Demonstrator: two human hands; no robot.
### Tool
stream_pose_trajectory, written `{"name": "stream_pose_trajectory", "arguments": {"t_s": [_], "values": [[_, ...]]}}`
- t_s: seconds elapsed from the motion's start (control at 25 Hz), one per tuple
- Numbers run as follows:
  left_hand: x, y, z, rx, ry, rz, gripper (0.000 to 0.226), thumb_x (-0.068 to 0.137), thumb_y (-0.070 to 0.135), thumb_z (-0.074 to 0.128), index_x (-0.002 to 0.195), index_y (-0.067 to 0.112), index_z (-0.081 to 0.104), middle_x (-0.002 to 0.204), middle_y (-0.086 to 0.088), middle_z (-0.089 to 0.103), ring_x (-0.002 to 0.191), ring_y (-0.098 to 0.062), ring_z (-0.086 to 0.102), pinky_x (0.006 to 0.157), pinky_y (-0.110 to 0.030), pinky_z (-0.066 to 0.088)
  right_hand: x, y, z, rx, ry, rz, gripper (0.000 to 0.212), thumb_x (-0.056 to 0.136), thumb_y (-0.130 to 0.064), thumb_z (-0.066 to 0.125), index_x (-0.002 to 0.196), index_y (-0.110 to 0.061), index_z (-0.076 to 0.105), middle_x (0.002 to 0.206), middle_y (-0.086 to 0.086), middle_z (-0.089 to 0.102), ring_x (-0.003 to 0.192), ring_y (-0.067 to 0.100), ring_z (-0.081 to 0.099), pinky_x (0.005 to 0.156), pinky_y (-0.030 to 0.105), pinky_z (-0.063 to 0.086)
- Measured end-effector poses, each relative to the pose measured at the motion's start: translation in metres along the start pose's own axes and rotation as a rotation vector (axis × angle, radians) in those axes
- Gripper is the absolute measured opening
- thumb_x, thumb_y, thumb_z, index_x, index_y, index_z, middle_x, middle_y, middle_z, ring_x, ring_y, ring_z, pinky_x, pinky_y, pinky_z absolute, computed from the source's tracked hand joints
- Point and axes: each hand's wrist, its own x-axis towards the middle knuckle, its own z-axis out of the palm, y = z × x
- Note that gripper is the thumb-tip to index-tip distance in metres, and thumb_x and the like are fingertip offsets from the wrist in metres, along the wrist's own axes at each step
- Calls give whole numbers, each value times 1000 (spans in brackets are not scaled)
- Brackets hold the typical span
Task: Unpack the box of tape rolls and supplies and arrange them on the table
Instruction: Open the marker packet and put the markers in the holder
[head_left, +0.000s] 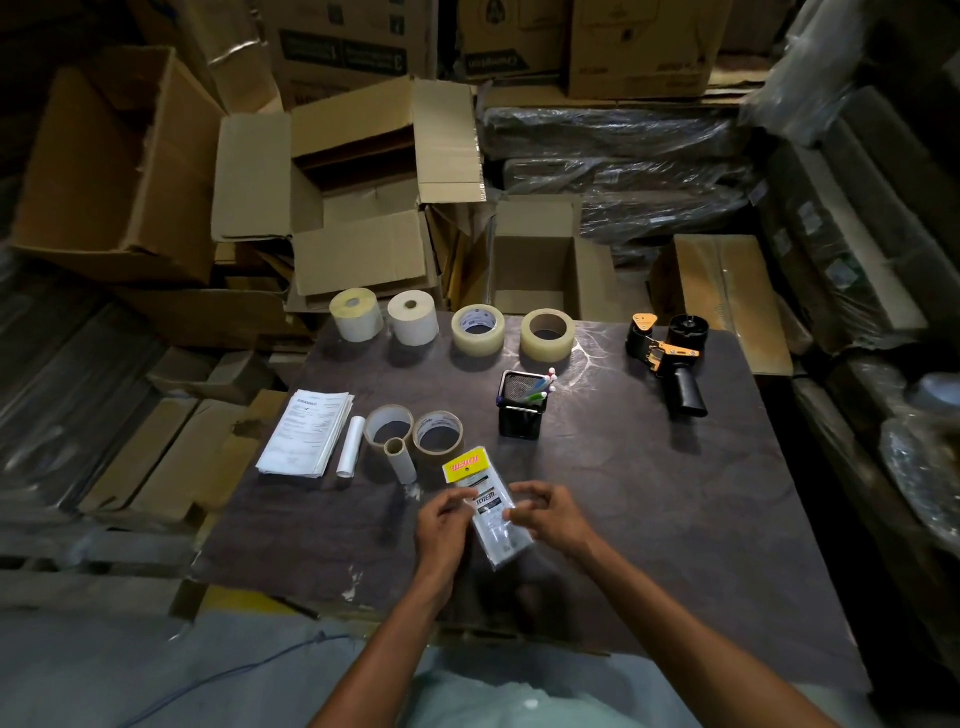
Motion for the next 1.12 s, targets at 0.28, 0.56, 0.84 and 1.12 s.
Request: {"name": "stream_pose_trajectory", "arguments": {"t_s": [0.28, 0.56, 0.84, 1.12], "values": [[34, -9, -46, -10, 252, 24, 31, 82, -1, 71, 105, 19, 65, 109, -14, 68, 91, -21, 64, 87, -48, 54, 18, -5, 17, 54, 49, -12, 34, 83, 7, 69, 116, 9, 63, 106, 26, 70, 83, 31, 70, 71, 34, 60], [77, 12, -53, 36, 283, 89, 67, 70, 6, 86, 129, 14, 54, 122, -9, 54, 97, -25, 65, 71, -24, 53, 25, -8, 30, 127, 97, -1, 25, 84, 6, 68, 109, 3, 64, 103, 20, 72, 81, 27, 73, 65, 33, 62], [89, 10, -66, 240, 224, 141, 32, 87, 42, 69, 110, 20, 63, 116, -9, 62, 101, -24, 64, 91, -45, 54, 31, -1, 32, 132, 146, 0, 23, 85, 4, 68, 107, 1, 65, 102, 20, 73, 85, 31, 74, 71, 40, 62], [107, 45, -98, 660, 451, 161, 42, 97, 34, 49, 130, 9, 41, 126, -22, 58, 113, -41, 53, 92, -50, 45, 31, 4, 37, 141, 170, 2, 22, 85, 3, 68, 106, -1, 65, 100, 18, 74, 83, 30, 74, 70, 41, 62]]}}
